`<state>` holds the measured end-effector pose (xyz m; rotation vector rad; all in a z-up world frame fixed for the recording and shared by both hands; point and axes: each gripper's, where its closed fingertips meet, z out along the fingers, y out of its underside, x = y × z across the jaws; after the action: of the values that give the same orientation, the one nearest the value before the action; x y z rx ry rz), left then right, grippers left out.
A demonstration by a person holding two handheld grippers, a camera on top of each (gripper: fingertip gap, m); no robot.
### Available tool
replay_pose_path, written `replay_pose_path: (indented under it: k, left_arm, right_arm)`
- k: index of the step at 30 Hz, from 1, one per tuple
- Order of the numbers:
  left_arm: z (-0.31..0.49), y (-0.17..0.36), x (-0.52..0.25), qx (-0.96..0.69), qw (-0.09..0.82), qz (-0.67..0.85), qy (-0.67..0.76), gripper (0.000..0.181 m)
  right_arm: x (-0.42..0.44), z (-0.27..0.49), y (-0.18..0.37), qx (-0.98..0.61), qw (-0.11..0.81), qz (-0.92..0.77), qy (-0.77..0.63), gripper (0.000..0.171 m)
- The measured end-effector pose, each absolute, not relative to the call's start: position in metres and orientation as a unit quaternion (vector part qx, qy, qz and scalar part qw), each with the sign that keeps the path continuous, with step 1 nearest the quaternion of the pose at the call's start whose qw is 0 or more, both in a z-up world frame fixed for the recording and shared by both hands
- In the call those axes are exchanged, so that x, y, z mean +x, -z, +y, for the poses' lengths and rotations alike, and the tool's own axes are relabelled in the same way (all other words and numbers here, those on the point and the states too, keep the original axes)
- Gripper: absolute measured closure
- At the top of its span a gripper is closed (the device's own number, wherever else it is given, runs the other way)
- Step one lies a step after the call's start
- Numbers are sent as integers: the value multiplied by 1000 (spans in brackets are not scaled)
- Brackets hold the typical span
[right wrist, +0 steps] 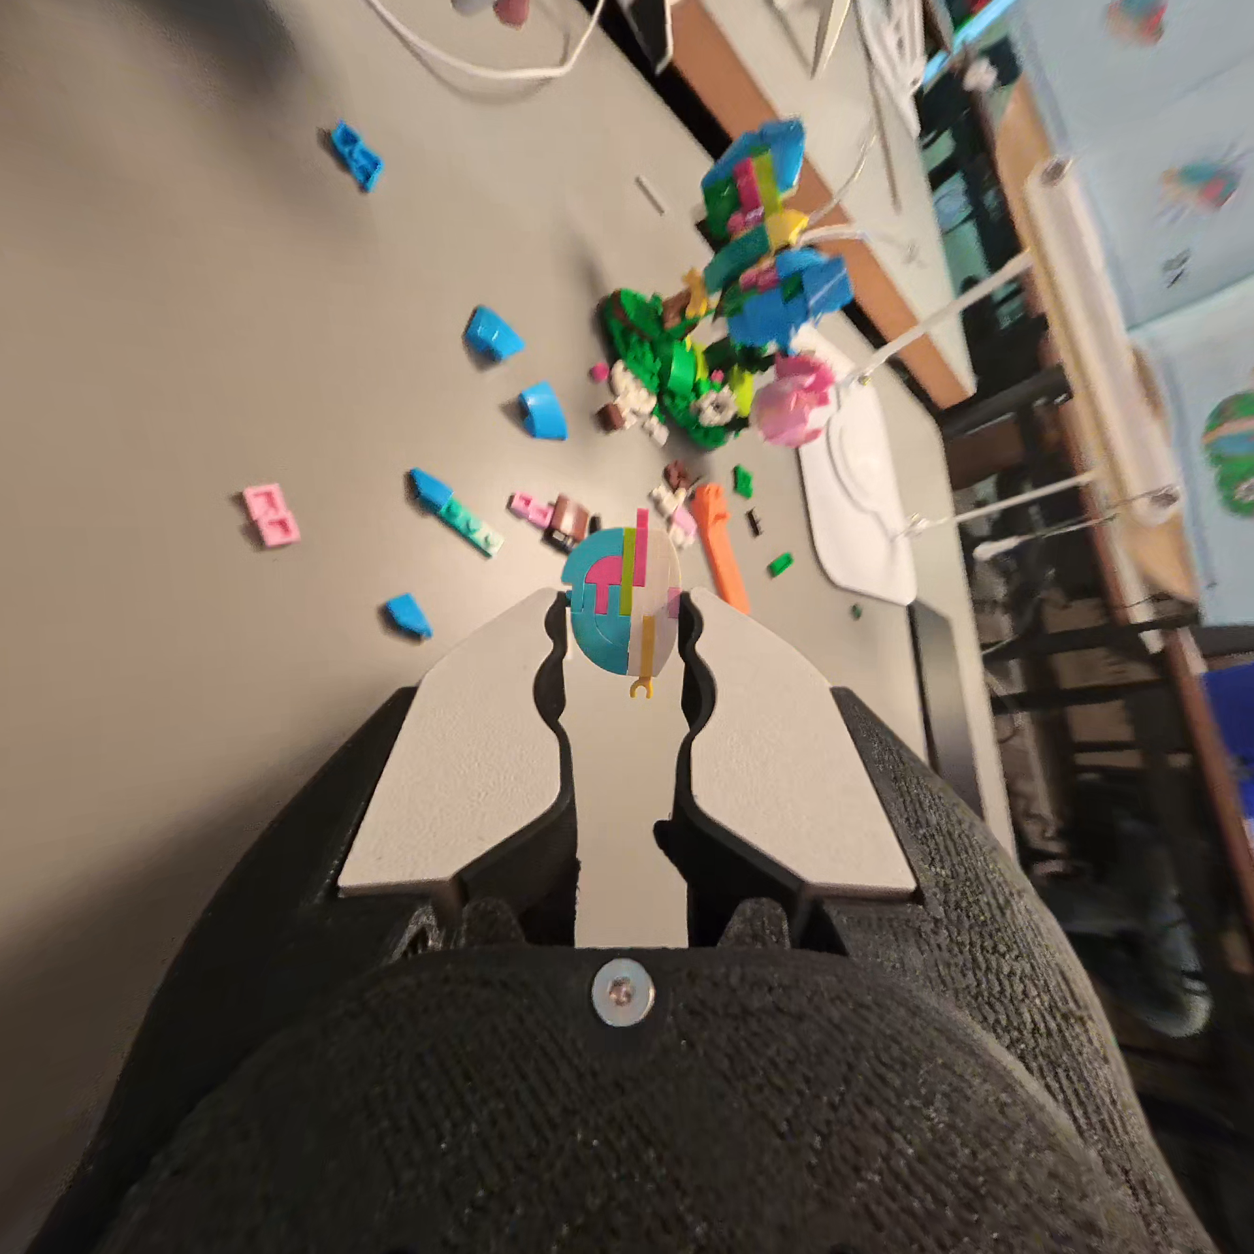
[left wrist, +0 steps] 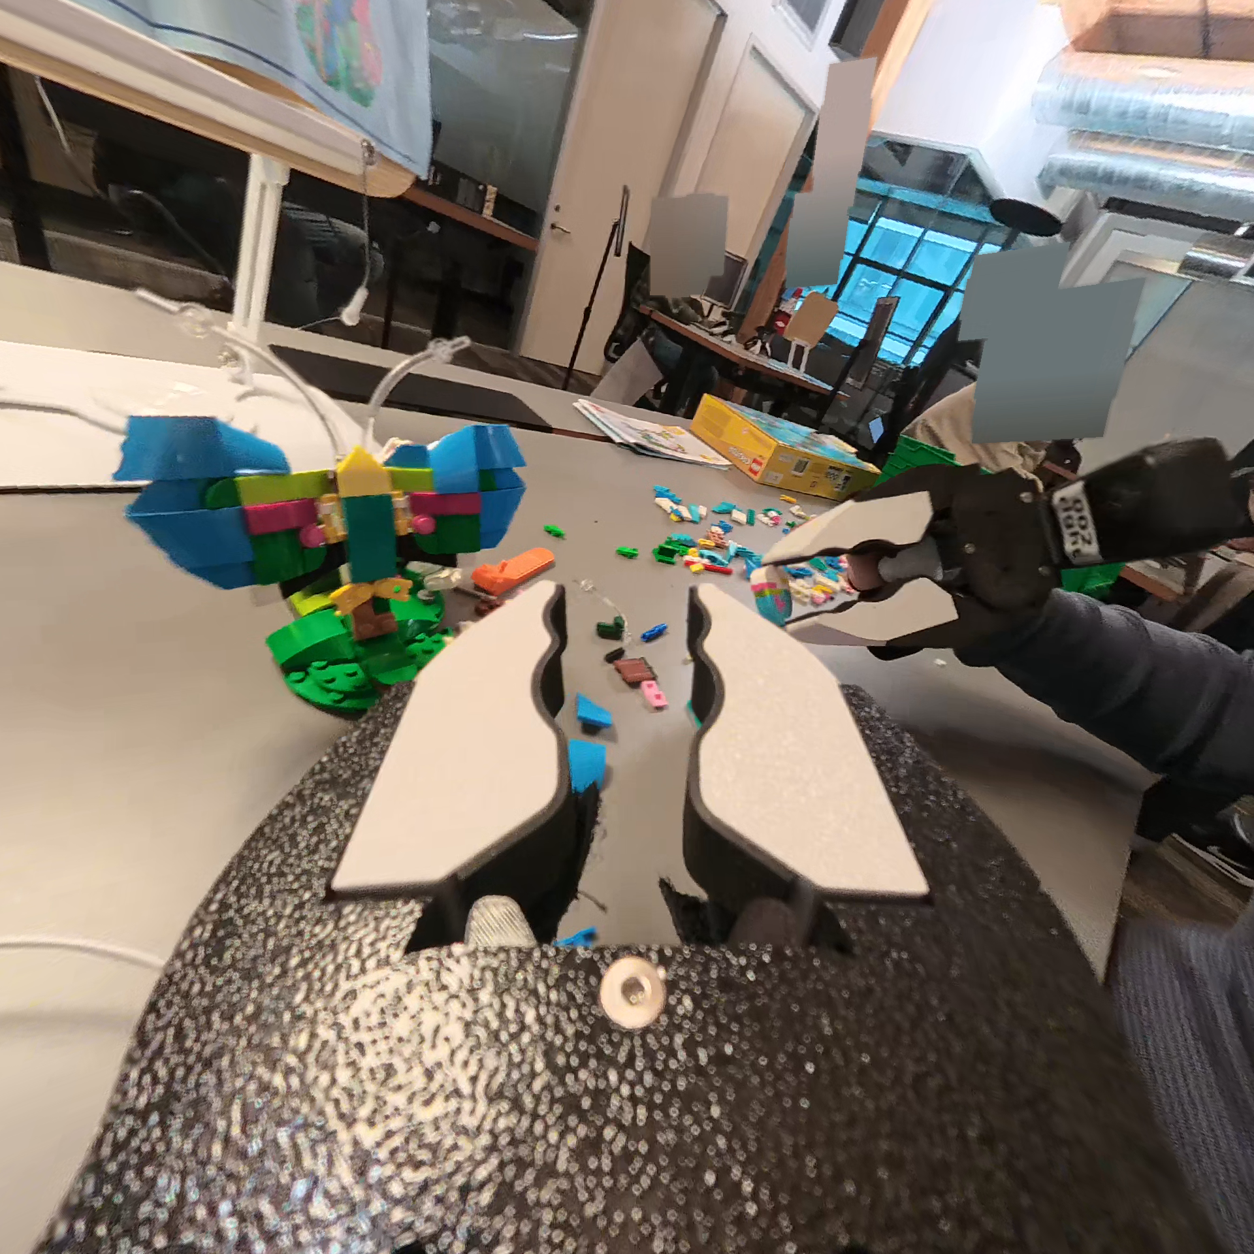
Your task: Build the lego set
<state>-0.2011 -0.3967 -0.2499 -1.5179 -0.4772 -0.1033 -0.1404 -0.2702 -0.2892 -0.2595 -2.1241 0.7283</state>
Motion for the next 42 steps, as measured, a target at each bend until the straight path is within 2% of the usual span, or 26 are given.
replay_pose_path:
  k: [1,6,11,16,19,23,25,37,40,42]
  left_arm:
    - [-398,251,-203,-683,696,-217,48,148]
    - [-385,251,-188,-688,695,-191,88,140]
    - [-357,247,-161,-693,690,-150,145,130]
    - [-342,245,-153,-689,696,-137,149,133]
    - [-339,244,-150,-688,698,-131,147,141]
    - [-337,246,-151,-699,695,-122,120,157]
    - [-337,247,-153,-704,694,-118,99,172]
    - [-345,242,-155,-704,698,-99,82,173]
    - [-352,239,-159,-695,705,-101,100,173]
    - [-356,239,-161,-695,702,-101,120,173]
  right_arm:
    - [-144,-276,287,-92,438,-845,-292,142]
    - [-160,-306,260,-13,547,-790,-277,141]
    - [-164,-328,249,91,626,-749,-197,142]
    - [-162,-335,252,161,660,-723,-124,141]
    - [-160,-336,254,178,666,-717,-106,142]
    - [-158,-335,254,176,664,-718,-110,142]
    - [-157,-336,253,174,663,-719,-115,142]
    - [-148,-335,244,93,607,-752,-240,137]
    - [-143,-332,242,45,547,-775,-315,135]
    - [-135,-335,240,-23,438,-792,-424,135]
